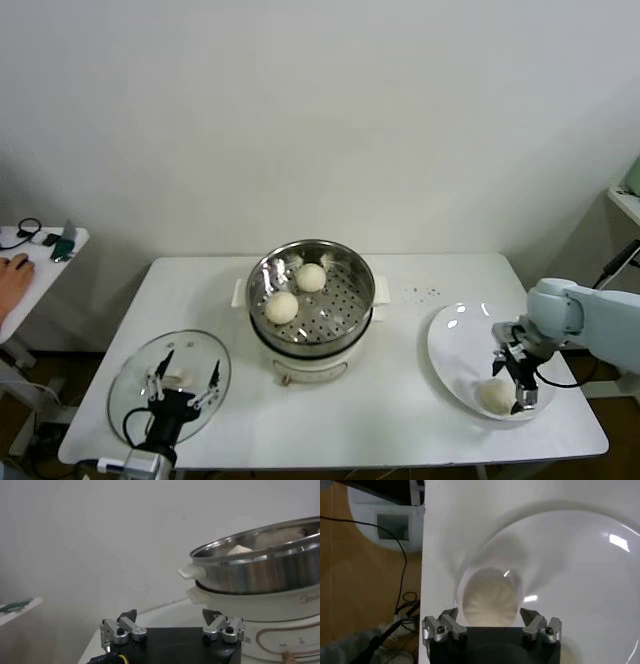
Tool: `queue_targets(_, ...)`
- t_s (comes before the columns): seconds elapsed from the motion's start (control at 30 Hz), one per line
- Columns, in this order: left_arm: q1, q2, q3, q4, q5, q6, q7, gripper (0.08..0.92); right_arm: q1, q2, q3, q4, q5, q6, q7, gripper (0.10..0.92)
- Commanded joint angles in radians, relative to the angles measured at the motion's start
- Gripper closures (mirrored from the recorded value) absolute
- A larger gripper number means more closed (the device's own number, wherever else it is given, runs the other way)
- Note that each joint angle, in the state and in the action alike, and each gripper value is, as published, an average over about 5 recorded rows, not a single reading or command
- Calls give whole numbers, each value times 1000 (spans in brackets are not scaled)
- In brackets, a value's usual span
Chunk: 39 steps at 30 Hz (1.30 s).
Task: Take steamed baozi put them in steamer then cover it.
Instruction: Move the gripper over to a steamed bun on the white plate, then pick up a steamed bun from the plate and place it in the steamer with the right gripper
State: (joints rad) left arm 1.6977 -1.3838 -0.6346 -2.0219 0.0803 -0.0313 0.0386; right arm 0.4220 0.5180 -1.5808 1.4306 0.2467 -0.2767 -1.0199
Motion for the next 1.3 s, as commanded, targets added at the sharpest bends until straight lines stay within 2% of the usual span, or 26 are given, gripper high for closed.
queue_targets(0.03, -2, -1, 2, 4, 3, 0, 0, 177, -27, 12, 17, -27, 1, 2, -5, 204)
queue_targets(0.43, 2, -1, 0, 6, 3, -3, 0, 177, -32, 31, 16, -37, 5, 1, -5, 278)
queue_targets(0.87, 3, -1, 1, 2, 3, -2, -1, 177, 59, 36, -21, -20, 19, 24, -12, 316)
queue_targets(1.03, 2, -1, 4, -1, 3, -2, -1, 177, 269, 79, -137, -8, 44, 104, -36, 313)
queue_targets(1.3, 2, -3, 12, -7, 5, 1, 2, 177, 581, 261, -258, -4, 64, 337, -67, 321)
